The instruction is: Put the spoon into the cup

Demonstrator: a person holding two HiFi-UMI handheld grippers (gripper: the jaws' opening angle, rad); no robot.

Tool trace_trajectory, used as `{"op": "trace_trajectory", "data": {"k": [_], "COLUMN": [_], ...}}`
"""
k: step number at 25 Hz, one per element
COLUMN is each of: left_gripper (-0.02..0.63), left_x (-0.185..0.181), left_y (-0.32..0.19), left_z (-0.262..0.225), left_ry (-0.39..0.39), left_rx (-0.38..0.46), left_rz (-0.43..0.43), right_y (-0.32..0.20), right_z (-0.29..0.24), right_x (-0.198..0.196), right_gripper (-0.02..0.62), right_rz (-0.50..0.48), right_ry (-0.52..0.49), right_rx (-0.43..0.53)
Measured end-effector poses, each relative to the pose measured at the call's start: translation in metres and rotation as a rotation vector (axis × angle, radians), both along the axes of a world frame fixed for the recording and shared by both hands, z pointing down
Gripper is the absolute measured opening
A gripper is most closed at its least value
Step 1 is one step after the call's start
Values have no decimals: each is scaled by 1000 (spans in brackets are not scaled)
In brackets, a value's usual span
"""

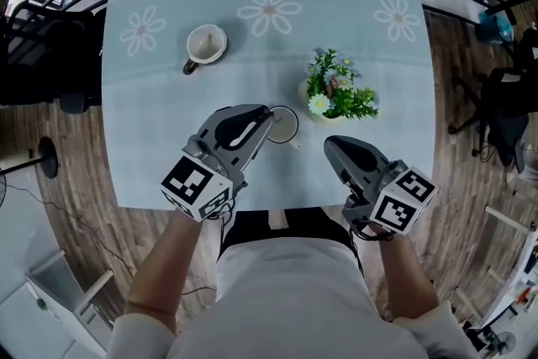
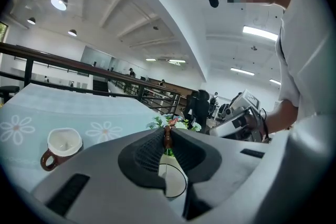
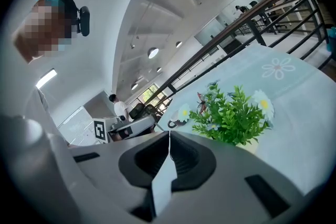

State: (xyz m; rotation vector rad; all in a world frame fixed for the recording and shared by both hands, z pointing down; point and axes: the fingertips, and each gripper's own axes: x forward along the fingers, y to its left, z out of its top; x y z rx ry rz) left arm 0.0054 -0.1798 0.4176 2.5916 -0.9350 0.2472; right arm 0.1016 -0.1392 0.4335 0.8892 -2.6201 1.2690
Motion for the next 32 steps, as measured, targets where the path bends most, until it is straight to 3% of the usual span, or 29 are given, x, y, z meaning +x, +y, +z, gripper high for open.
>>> {"op": "trace_trajectory", "data": {"k": [12, 32], "left_gripper": [54, 54], "left_x": [8, 28], "left_y": [-2, 19], "left_z": [40, 59], "left_ry": [-77, -226], "left_rx": [32, 191], "left_rz": [12, 108], "right_y": [0, 11], "right_z": [26, 52], "right_x": [3, -4], "right_gripper": [25, 23], "right_rz": [-4, -30], "right_ry": [24, 49], "right_rx": [-40, -81]}}
